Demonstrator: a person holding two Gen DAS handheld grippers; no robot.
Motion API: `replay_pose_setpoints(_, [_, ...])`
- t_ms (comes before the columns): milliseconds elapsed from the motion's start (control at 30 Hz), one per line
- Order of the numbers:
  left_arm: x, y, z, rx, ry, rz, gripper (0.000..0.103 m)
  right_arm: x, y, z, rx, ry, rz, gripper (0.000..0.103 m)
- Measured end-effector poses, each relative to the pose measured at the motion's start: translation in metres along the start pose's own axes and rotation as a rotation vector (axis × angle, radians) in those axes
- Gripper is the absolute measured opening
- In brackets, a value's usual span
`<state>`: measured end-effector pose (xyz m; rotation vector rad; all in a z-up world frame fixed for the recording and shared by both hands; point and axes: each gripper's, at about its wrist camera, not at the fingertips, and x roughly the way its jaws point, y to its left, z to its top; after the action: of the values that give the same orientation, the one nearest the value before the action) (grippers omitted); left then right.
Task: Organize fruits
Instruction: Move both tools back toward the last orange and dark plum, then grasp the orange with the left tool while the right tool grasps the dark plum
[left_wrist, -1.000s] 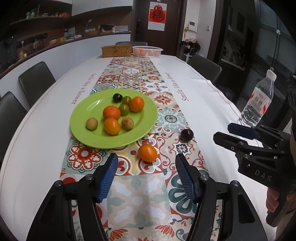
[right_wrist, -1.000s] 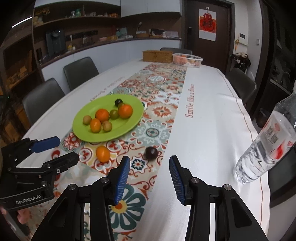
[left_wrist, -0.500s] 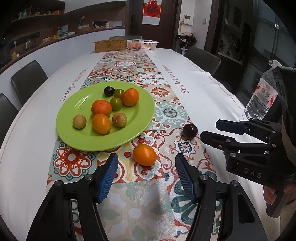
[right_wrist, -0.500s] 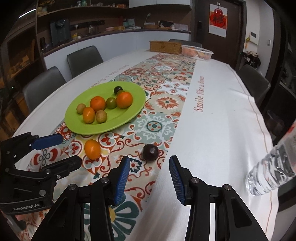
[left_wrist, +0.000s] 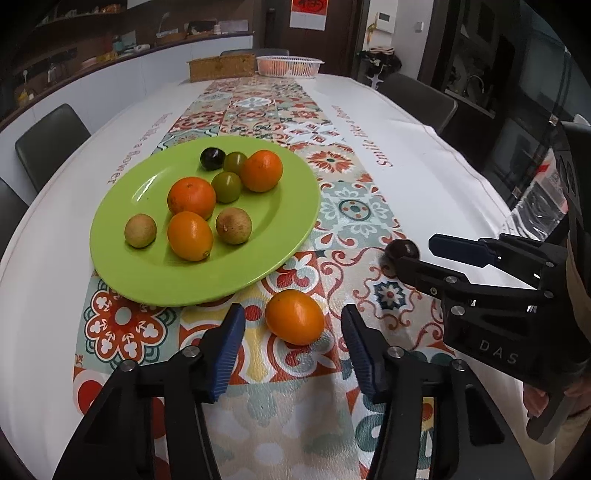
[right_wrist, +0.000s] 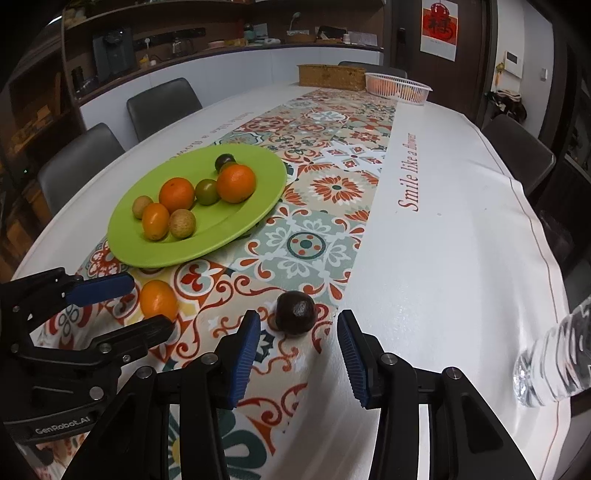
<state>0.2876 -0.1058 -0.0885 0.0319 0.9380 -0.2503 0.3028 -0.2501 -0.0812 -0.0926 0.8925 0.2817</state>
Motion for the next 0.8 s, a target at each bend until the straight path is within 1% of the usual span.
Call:
replay_pose_setpoints(133, [0.005,0.002,-0.001,-0.014,0.015,-0.009,0.047,0.007,0.0,0.001,0.006,0.007,-0.002,0.044])
replay_pose_setpoints(267, [0.008,0.002,0.0,-0.019,0.021,-0.014,0.041,0.012,0.0,0.003,0.005,0.013,-0.011,0.042])
replay_pose_setpoints(400, [0.01,0.001,0.001,-0.013,0.028,-0.021,0.034,0.015,0.002,0.004,-0.003,0.02,-0.018,0.036])
replay_pose_setpoints(467, [0.01,0.0,0.001,-0.008,0.029,-0.019,0.034,0.016,0.003,0.004,-0.008,0.021,-0.025,0.034])
replay_pose_setpoints(533, [0.01,0.0,0.001,-0.006,0.028,-0.019,0.034,0.017,0.003,0.004,-0.013,0.024,-0.029,0.029])
replay_pose_setpoints(600, [0.01,0.001,0.001,-0.007,0.029,-0.022,0.034,0.018,0.004,0.004,-0.016,0.024,-0.029,0.028])
replay_pose_setpoints(800, [-0.001,0.0,-0.001,-0.013,0.009,-0.038,0.034,0.006,0.007,0.001,-0.005,0.008,-0.023,0.027])
